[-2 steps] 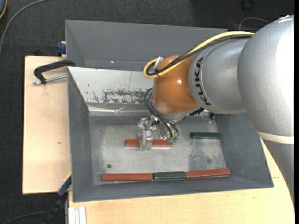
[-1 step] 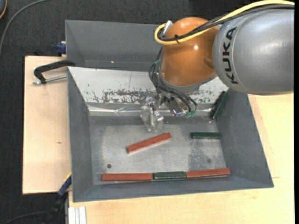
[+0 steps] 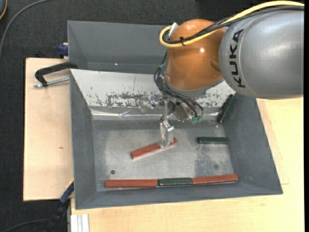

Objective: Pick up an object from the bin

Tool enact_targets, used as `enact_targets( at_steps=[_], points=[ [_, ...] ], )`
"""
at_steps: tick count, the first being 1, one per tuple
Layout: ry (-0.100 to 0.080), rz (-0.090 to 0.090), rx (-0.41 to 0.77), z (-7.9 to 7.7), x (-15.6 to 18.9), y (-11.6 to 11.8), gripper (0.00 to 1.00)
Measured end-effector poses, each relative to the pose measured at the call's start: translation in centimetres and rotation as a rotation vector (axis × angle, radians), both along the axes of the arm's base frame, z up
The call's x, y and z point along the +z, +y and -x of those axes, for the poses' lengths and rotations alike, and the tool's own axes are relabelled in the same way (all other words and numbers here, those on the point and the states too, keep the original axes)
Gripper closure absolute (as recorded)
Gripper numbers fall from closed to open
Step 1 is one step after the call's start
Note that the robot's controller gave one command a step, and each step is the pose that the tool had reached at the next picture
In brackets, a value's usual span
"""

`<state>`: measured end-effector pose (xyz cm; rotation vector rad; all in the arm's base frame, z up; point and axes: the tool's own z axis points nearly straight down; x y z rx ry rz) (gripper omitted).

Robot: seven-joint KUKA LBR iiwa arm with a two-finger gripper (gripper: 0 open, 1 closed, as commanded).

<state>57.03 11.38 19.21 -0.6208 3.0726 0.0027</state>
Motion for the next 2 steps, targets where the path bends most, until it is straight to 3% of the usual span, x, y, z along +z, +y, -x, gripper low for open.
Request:
enact_targets(
  at_steps=[1, 2],
  points=[
    [0.013, 0.003, 0.028, 5.17, -12.50, -3.41, 0.00],
    [0.004, 0.001, 0.029, 4.89, -12.07, -3.31, 1.00]
  ],
)
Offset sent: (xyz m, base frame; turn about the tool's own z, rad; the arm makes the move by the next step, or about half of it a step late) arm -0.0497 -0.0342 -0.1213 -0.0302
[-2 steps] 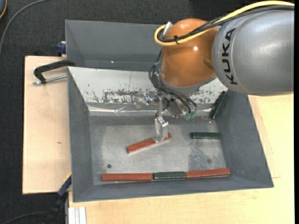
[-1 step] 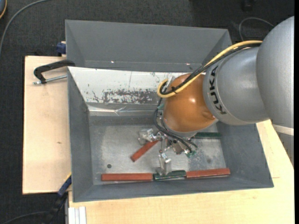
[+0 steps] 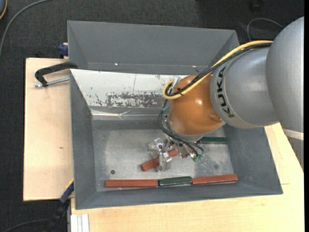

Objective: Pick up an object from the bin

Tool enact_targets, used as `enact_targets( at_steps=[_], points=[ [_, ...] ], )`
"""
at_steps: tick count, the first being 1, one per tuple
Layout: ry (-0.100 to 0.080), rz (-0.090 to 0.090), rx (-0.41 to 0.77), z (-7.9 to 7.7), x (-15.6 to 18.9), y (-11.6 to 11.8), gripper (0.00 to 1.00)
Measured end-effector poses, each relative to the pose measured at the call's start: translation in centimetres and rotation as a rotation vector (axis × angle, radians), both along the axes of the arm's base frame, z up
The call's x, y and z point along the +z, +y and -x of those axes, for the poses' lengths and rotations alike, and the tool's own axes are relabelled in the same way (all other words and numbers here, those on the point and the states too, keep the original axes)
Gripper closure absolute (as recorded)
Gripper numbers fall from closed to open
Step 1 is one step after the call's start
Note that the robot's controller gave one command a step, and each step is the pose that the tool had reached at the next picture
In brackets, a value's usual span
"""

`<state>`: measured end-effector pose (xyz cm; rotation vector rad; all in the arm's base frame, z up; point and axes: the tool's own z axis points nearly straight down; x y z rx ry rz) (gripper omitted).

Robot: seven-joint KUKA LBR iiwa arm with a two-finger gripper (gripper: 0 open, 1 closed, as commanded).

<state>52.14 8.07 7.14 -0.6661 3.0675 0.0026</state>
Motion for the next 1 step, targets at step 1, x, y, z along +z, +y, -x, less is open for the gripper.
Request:
enact_targets(
  at_steps=[1],
  points=[
    [-0.010, -0.002, -0.046, 1.77, 14.58, 2.36, 1.00]
  ],
)
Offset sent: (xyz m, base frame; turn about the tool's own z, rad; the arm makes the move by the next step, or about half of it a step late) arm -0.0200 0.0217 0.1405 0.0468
